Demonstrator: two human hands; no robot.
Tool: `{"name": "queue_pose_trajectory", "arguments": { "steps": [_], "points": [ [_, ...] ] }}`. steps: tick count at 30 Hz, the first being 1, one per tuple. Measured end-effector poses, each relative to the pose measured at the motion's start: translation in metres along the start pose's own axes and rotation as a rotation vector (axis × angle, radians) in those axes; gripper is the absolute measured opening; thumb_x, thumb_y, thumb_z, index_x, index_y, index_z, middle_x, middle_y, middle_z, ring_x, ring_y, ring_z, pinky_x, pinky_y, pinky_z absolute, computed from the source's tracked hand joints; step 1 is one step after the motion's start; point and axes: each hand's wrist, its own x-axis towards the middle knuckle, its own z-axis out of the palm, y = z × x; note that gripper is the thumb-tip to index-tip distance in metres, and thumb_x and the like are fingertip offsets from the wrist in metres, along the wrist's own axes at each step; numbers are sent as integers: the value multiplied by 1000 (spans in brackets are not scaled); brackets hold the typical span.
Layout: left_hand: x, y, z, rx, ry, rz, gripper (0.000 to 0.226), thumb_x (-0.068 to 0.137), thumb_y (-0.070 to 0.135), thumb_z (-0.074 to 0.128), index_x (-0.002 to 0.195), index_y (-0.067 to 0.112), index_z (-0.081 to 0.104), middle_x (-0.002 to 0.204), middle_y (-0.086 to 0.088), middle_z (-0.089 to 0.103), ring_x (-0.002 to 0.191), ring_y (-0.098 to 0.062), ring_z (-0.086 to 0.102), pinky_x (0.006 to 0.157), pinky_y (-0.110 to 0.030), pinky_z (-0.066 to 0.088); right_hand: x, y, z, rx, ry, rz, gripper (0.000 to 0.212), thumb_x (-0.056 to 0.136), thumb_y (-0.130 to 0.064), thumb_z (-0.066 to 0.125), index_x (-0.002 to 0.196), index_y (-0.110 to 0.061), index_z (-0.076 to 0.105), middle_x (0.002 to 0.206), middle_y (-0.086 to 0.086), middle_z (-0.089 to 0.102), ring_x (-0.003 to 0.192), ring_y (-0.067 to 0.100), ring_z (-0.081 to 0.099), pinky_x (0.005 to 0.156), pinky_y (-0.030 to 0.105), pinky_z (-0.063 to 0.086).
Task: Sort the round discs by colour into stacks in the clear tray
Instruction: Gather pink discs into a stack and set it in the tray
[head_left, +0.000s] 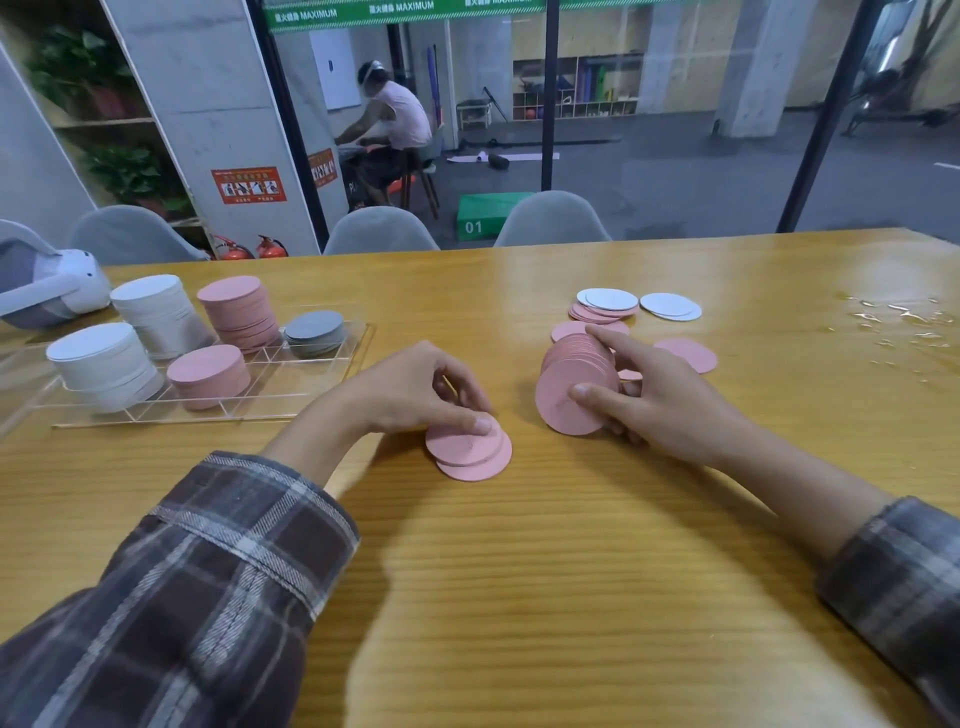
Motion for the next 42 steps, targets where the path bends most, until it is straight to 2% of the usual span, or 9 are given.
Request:
{"name": "queue_pose_trajectory", "arguments": {
  "steps": [9, 15, 19, 24, 30, 34, 37, 39, 42],
  "points": [
    [6, 7, 21, 18, 188, 51, 19, 76, 37, 91, 81, 27, 77, 77, 9, 70, 62, -3, 55, 61, -13, 44, 0, 4, 2, 3, 13, -3, 67, 93, -39, 71, 151, -37, 39, 101, -5, 61, 58, 17, 63, 61, 25, 46],
    [11, 11, 27, -129, 248, 63, 18, 80, 30, 90, 82, 20, 74, 80, 3, 74, 63, -6, 61, 65, -22, 46, 0, 3, 0, 18, 2, 29, 70, 92, -39, 72, 153, -35, 38, 99, -8, 62, 55, 16, 63, 61, 28, 50],
    [12, 14, 32, -280, 301, 48, 20, 82, 20, 88, 84, 11, 71, 76, -2, 72, 61, -15, 65, 58, -25, 51, -1, -4, 1, 81, -22, 32, 70, 92, -33, 73, 152, -33, 39, 103, -7, 63, 62, 28, 68, 62, 40, 59],
    [11, 21, 43, -336, 348, 64, 23, 83, 18, 88, 85, 6, 68, 76, -10, 73, 59, -23, 72, 55, -30, 56, -2, -8, 0, 109, -42, 49, 78, 88, -34, 77, 154, -27, 37, 106, -6, 64, 57, 20, 67, 67, 40, 60],
    [13, 31, 53, -354, 373, 89, 22, 87, 18, 85, 88, 3, 68, 76, -10, 74, 63, -27, 76, 59, -29, 59, -2, -11, 0, 111, -40, 57, 87, 82, -33, 82, 156, -26, 36, 110, -3, 63, 59, 24, 68, 70, 48, 60],
    [14, 25, 49, -270, 344, 124, 15, 88, 21, 83, 88, 11, 72, 81, -4, 76, 71, -25, 77, 71, -37, 63, -2, -9, 1, 80, -28, 52, 79, 87, -29, 79, 154, -26, 37, 110, 0, 64, 55, 19, 66, 70, 50, 60],
    [12, 20, 34, -45, 294, 111, 7, 88, 28, 82, 86, 23, 77, 83, 6, 77, 79, -16, 72, 75, -25, 55, -2, -9, 1, 78, -25, 61, 71, 88, -28, 79, 148, -34, 42, 109, 2, 65, 55, 23, 67, 70, 50, 61],
    [7, 14, 21, 36, 162, 56, 4, 88, 29, 81, 90, 27, 79, 85, 7, 76, 77, -11, 67, 73, -19, 50, -1, -9, 1, 91, -22, 66, 66, 88, -27, 79, 143, -38, 44, 108, 2, 65, 59, 30, 68, 70, 51, 61],
    [2, 6, 6, -25, -41, -2, 12, 85, 31, 85, 97, 29, 82, 94, -3, 77, 74, -7, 60, 74, -21, 48, -1, -8, 1, 94, -18, 75, 64, 88, -27, 78, 142, -38, 45, 110, 2, 64, 65, 36, 69, 69, 50, 61]
  ]
}}
